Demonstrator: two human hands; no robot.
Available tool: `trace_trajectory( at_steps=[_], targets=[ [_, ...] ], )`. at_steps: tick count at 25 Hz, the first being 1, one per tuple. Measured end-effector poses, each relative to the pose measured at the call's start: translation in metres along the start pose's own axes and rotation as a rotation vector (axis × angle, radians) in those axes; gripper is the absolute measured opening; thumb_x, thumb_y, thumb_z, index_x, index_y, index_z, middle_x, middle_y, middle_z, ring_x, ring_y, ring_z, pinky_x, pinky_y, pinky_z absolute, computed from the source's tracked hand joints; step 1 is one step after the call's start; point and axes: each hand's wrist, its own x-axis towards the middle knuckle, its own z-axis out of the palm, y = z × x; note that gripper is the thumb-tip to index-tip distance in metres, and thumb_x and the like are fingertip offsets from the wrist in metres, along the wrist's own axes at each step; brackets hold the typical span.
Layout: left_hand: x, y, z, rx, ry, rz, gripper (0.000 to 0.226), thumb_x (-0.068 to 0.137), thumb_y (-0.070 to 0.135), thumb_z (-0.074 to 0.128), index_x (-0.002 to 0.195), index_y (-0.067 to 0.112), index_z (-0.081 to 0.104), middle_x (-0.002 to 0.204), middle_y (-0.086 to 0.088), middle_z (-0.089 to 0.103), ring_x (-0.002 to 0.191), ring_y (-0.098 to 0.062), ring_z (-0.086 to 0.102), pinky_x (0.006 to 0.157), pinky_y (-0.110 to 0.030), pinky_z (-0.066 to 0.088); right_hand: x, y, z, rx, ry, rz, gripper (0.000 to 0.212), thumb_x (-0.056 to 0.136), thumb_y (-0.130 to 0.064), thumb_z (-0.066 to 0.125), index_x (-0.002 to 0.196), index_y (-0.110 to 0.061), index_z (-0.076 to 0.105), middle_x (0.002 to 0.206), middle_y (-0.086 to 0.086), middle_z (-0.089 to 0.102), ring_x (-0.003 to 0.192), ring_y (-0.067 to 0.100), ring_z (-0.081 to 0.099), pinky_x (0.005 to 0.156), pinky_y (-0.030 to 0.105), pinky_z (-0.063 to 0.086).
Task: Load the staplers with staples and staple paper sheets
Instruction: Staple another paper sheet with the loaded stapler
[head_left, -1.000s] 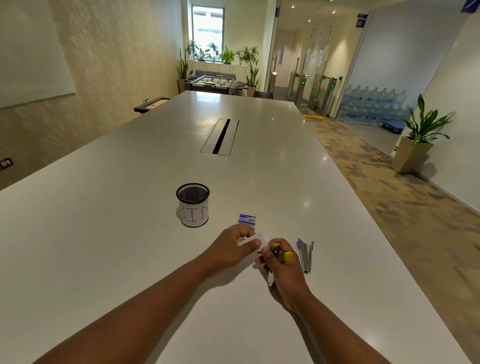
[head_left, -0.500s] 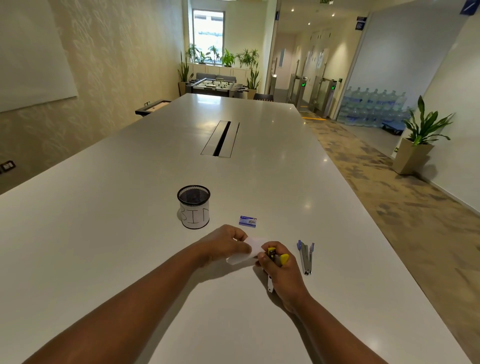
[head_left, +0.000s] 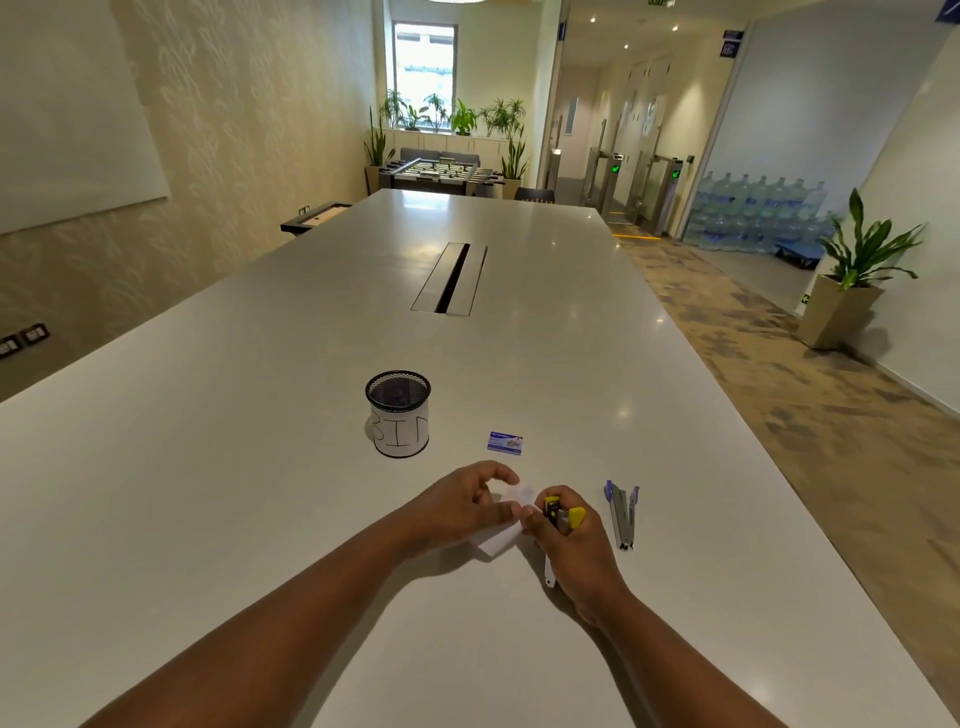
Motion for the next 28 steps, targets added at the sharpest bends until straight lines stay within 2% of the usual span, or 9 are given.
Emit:
trace_trajectory(
  at_steps=[3, 5, 8, 11, 13, 17, 22, 28],
  targets=[
    [0.001, 0.002, 0.003, -0.035, 0.016, 0.005, 0.023, 0.093, 0.031, 0.072, 0.114, 0.02, 0.07, 0.102, 0.0, 0.072, 0.088, -0.015, 0.065, 0.076, -0.028, 0.054, 0.0, -0.003, 0.001, -0.016, -0.021, -0.004, 0.022, 0.094, -0.028, 0.069, 0.084, -0.012, 0.06, 0.082, 0.013, 0.063, 0.074, 0.027, 0.058, 0.071, 0.035, 0.049],
    [0.003, 0.002, 0.005, -0.09, 0.06, 0.017, 0.021, 0.092, 0.024, 0.074, 0.112, 0.024, 0.071, 0.107, -0.001, 0.072, 0.095, -0.02, 0.068, 0.079, -0.029, 0.056, 0.0, -0.002, 0.0, -0.031, -0.026, -0.02, 0.02, 0.095, -0.024, 0.069, 0.082, -0.011, 0.06, 0.081, 0.013, 0.062, 0.073, 0.02, 0.057, 0.07, 0.034, 0.048],
    [0.006, -0.003, 0.007, -0.178, 0.127, 0.039, 0.02, 0.089, 0.017, 0.076, 0.108, 0.024, 0.075, 0.102, -0.011, 0.075, 0.091, -0.022, 0.071, 0.08, -0.032, 0.058, 0.001, 0.001, -0.002, -0.049, -0.019, -0.014, 0.016, 0.095, -0.017, 0.067, 0.081, -0.012, 0.06, 0.081, 0.011, 0.063, 0.072, 0.02, 0.056, 0.069, 0.034, 0.045],
    [0.006, -0.008, 0.011, -0.309, 0.168, 0.037, 0.021, 0.088, 0.013, 0.077, 0.108, 0.016, 0.076, 0.083, -0.003, 0.075, 0.078, -0.011, 0.069, 0.076, -0.028, 0.057, 0.002, 0.001, -0.001, -0.046, -0.012, -0.003, 0.013, 0.095, -0.02, 0.067, 0.084, -0.015, 0.063, 0.082, 0.009, 0.065, 0.078, 0.031, 0.058, 0.07, 0.035, 0.046],
    [0.005, -0.01, 0.018, -0.408, 0.209, 0.052, 0.018, 0.088, 0.011, 0.077, 0.106, 0.01, 0.077, 0.085, -0.002, 0.076, 0.081, -0.012, 0.07, 0.075, -0.026, 0.056, 0.001, -0.001, 0.0, -0.061, 0.001, -0.003, 0.013, 0.096, -0.022, 0.067, 0.083, -0.018, 0.064, 0.081, 0.006, 0.066, 0.076, 0.026, 0.06, 0.07, 0.033, 0.047],
    [0.005, -0.012, 0.029, -0.673, 0.203, 0.037, 0.009, 0.089, 0.006, 0.075, 0.095, -0.001, 0.075, 0.089, -0.018, 0.073, 0.082, -0.025, 0.069, 0.076, -0.035, 0.056, 0.0, -0.003, 0.002, -0.099, 0.024, -0.007, 0.016, 0.096, -0.022, 0.066, 0.082, -0.016, 0.062, 0.078, 0.005, 0.065, 0.071, 0.013, 0.057, 0.068, 0.028, 0.047],
    [0.005, -0.015, 0.031, -0.67, 0.188, 0.014, 0.014, 0.091, 0.009, 0.073, 0.098, -0.003, 0.074, 0.093, -0.017, 0.073, 0.083, -0.024, 0.069, 0.074, -0.034, 0.057, 0.001, -0.001, 0.001, -0.074, 0.029, -0.006, 0.014, 0.094, -0.019, 0.069, 0.081, -0.018, 0.062, 0.079, 0.005, 0.064, 0.072, 0.016, 0.058, 0.069, 0.032, 0.048],
    [0.004, -0.018, 0.03, -0.667, 0.191, -0.019, 0.011, 0.091, 0.012, 0.074, 0.098, 0.003, 0.076, 0.098, -0.013, 0.075, 0.085, -0.022, 0.069, 0.075, -0.033, 0.058, 0.001, -0.001, 0.001, -0.089, 0.035, -0.003, 0.013, 0.093, -0.018, 0.069, 0.083, -0.018, 0.062, 0.08, 0.001, 0.063, 0.075, 0.021, 0.058, 0.07, 0.032, 0.048]
  ],
)
